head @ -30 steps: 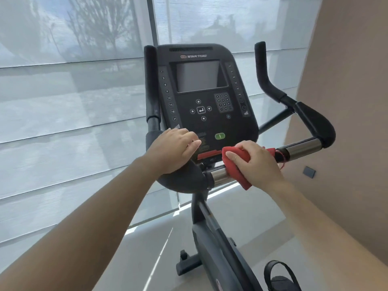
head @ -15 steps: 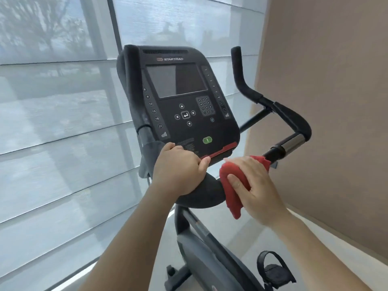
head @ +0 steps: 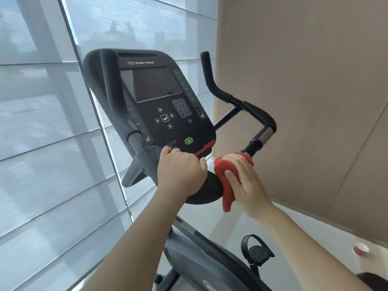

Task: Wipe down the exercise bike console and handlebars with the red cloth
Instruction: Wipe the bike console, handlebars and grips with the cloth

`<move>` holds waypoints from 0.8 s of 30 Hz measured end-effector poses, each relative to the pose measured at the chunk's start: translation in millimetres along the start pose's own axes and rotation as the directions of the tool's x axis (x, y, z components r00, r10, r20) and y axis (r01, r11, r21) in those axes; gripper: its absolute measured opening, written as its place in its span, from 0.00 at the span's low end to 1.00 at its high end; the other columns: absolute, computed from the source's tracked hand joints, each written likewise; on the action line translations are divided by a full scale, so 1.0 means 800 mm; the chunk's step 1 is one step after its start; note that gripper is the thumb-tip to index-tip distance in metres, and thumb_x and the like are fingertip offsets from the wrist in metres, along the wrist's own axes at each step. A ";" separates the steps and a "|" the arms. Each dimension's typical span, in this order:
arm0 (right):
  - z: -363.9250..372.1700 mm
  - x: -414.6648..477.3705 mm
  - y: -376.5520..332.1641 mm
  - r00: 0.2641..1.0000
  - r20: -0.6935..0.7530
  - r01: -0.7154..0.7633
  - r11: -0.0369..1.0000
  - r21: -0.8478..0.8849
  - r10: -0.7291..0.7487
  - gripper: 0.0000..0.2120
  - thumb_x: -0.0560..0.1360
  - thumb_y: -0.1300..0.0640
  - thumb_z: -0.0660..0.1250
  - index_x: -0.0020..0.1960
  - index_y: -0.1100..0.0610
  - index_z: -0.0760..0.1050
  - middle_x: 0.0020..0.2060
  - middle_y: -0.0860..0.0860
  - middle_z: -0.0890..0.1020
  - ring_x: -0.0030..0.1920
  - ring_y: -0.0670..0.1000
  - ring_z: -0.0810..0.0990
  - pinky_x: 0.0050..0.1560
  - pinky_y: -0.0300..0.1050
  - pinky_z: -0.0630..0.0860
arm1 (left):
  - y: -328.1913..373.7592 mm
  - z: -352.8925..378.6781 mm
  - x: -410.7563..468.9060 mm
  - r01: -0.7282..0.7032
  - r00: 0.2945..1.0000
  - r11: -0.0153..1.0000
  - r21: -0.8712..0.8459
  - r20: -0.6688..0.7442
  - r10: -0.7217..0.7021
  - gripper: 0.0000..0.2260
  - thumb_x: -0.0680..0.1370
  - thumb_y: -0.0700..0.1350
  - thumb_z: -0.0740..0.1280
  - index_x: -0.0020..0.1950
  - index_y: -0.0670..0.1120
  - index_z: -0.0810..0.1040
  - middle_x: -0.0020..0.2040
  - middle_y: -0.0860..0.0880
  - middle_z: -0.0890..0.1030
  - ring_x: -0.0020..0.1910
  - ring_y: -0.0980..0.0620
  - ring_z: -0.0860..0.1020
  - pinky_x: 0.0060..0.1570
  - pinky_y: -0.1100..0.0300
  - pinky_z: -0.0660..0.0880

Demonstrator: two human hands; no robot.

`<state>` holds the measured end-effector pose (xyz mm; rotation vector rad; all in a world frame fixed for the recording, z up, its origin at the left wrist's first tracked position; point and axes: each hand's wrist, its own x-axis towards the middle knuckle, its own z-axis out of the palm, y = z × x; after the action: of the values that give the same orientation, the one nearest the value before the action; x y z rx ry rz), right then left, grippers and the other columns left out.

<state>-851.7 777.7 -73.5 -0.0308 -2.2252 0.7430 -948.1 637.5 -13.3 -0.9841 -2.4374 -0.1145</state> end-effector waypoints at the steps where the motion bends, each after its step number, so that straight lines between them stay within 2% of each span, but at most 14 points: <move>1: -0.002 0.003 0.009 1.000 -0.009 -0.005 1.000 -0.005 0.005 0.20 0.79 0.39 0.47 0.60 0.49 0.68 0.57 0.41 0.72 0.61 0.44 0.69 0.65 0.46 0.67 | 0.001 0.000 0.000 0.005 1.000 1.000 0.003 0.000 -0.005 0.28 0.76 0.52 0.42 0.33 0.47 0.78 0.33 0.51 0.78 0.40 0.49 0.71 0.55 0.55 0.62; 3: -0.008 0.010 0.031 0.998 -0.035 -0.057 0.998 0.002 0.057 0.25 0.77 0.35 0.46 0.62 0.50 0.67 0.58 0.43 0.72 0.61 0.47 0.70 0.65 0.49 0.69 | 0.004 -0.001 -0.003 0.014 1.000 1.000 0.007 -0.009 -0.013 0.27 0.75 0.52 0.42 0.31 0.46 0.77 0.30 0.50 0.75 0.39 0.49 0.69 0.55 0.55 0.62; 6: -0.014 0.025 0.053 0.994 -0.059 -0.093 0.996 0.007 0.093 0.23 0.76 0.34 0.46 0.62 0.46 0.65 0.57 0.41 0.70 0.60 0.48 0.70 0.64 0.54 0.71 | 0.004 0.000 -0.003 0.024 1.000 0.999 0.026 -0.019 -0.024 0.25 0.78 0.52 0.45 0.30 0.46 0.74 0.29 0.51 0.73 0.39 0.49 0.71 0.55 0.56 0.64; 10: -0.013 0.020 0.039 1.000 0.030 0.006 1.000 0.027 -0.007 0.17 0.77 0.37 0.47 0.60 0.42 0.64 0.53 0.32 0.67 0.58 0.42 0.67 0.65 0.45 0.66 | 0.001 -0.001 0.008 0.066 0.998 0.997 0.034 0.004 -0.067 0.25 0.80 0.54 0.49 0.26 0.46 0.68 0.28 0.50 0.73 0.37 0.49 0.72 0.56 0.56 0.64; 12: -0.010 0.010 0.032 0.990 0.099 0.098 0.994 0.042 -0.102 0.16 0.78 0.38 0.47 0.59 0.43 0.65 0.53 0.32 0.67 0.58 0.38 0.65 0.65 0.39 0.62 | 0.003 -0.004 0.010 0.080 0.997 0.996 0.046 0.019 -0.081 0.26 0.80 0.55 0.50 0.24 0.46 0.64 0.27 0.50 0.71 0.36 0.49 0.70 0.57 0.56 0.64; 14: -0.014 0.013 0.035 0.975 0.136 0.173 0.985 0.030 -0.175 0.18 0.78 0.38 0.46 0.59 0.46 0.67 0.54 0.38 0.70 0.56 0.37 0.64 0.64 0.37 0.60 | 0.005 -0.004 0.007 0.085 0.996 0.994 0.073 0.034 -0.087 0.25 0.80 0.55 0.51 0.25 0.47 0.67 0.27 0.51 0.71 0.37 0.50 0.69 0.58 0.57 0.63; 17: -0.028 0.034 0.057 0.962 0.145 0.232 0.972 0.019 -0.233 0.19 0.78 0.40 0.48 0.57 0.48 0.70 0.52 0.44 0.76 0.52 0.40 0.66 0.60 0.42 0.65 | 0.008 -0.006 0.003 0.082 0.994 0.993 0.079 0.059 -0.087 0.24 0.80 0.56 0.51 0.30 0.49 0.75 0.32 0.52 0.78 0.40 0.52 0.71 0.59 0.58 0.63; 21: -0.036 0.051 0.082 0.975 0.128 0.177 0.982 0.057 -0.183 0.18 0.78 0.41 0.51 0.57 0.49 0.72 0.50 0.42 0.75 0.52 0.43 0.70 0.59 0.50 0.69 | 0.009 -0.008 0.001 0.099 0.991 0.993 0.060 0.080 -0.103 0.23 0.79 0.55 0.52 0.29 0.49 0.74 0.34 0.52 0.80 0.42 0.53 0.73 0.60 0.59 0.63; 24: -0.033 0.045 0.080 0.981 0.128 0.138 0.987 0.079 -0.148 0.16 0.78 0.43 0.53 0.59 0.50 0.71 0.53 0.44 0.75 0.54 0.45 0.70 0.61 0.50 0.69 | 0.011 -0.011 0.001 0.113 0.990 0.991 0.070 0.081 -0.118 0.22 0.79 0.54 0.53 0.32 0.47 0.78 0.35 0.51 0.81 0.44 0.52 0.74 0.59 0.59 0.63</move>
<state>-872.2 852.8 -68.7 0.2178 -2.2979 0.7621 -938.7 642.2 -6.5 -0.8351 -2.5584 -0.0328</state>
